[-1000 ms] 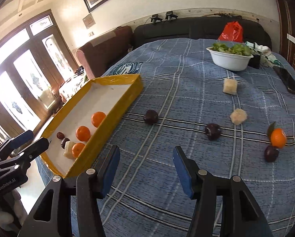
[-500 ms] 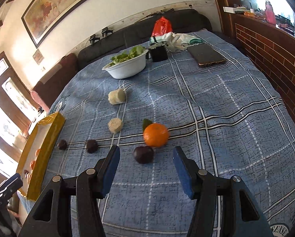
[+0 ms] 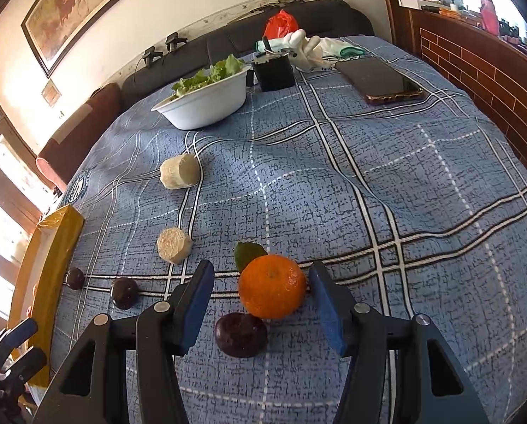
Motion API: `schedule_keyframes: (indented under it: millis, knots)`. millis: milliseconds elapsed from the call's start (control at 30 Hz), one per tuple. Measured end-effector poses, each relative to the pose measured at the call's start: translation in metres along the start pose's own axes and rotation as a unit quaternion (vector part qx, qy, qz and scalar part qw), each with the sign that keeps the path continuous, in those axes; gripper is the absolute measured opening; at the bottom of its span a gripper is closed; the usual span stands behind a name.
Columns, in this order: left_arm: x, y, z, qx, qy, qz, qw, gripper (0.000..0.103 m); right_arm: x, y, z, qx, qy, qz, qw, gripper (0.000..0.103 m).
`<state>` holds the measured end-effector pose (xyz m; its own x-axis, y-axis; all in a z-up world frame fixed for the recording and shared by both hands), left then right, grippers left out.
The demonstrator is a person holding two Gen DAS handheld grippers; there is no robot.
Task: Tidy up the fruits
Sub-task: 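Grasp a dark plum with the left tool while the right tool grasps a mandarin, then carry the plum into the tray and open the left tool while the right tool drops its mandarin there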
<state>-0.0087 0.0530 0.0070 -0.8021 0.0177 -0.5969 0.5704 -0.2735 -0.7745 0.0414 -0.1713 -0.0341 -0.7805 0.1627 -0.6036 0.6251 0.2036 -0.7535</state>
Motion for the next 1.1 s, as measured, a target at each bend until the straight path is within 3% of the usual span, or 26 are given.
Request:
schedule_keyframes:
  millis: [467,567,633,733,900,1100]
  knots:
    - [-0.025,0.080,0.045,0.008,0.065,-0.033,0.9973,0.080,0.003,0.000,0.001,-0.023,0.002,0.024,0.999,0.060]
    - [-0.024,0.094,0.055,-0.005,0.094,-0.045,0.9946,0.078,0.003,-0.001,0.000,-0.022,-0.001,0.024,0.999,0.049]
    - [-0.021,0.097,0.060,-0.023,0.114,-0.038,0.9925,0.069,0.004,0.000,0.001,-0.025,0.004,0.023,0.999,0.041]
    - [-0.020,0.093,0.065,-0.017,0.120,-0.036,0.9919,0.027,0.004,0.000,0.002,-0.028,0.008,0.024,0.999,0.041]
    - [-0.018,0.082,0.063,-0.020,0.112,-0.029,0.9931,0.028,0.003,-0.002,0.003,-0.029,0.010,0.030,0.999,0.041]
    - [-0.015,0.054,0.054,0.005,0.078,-0.012,0.9969,0.028,0.002,-0.007,0.005,-0.032,0.017,0.039,0.999,0.041]
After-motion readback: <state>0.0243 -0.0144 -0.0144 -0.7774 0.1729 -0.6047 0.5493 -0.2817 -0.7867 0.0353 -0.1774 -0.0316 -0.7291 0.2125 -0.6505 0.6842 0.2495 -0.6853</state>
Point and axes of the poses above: each gripper's, at about its wrist camera, not at the fingertips, and y roughly the way its jaws point, z to its right, x to its underside, the point moved 6 cm from there along y, roughly the way its jaws point, and after that the axes turned 6 degrees about -y, right-handed, at the moved point
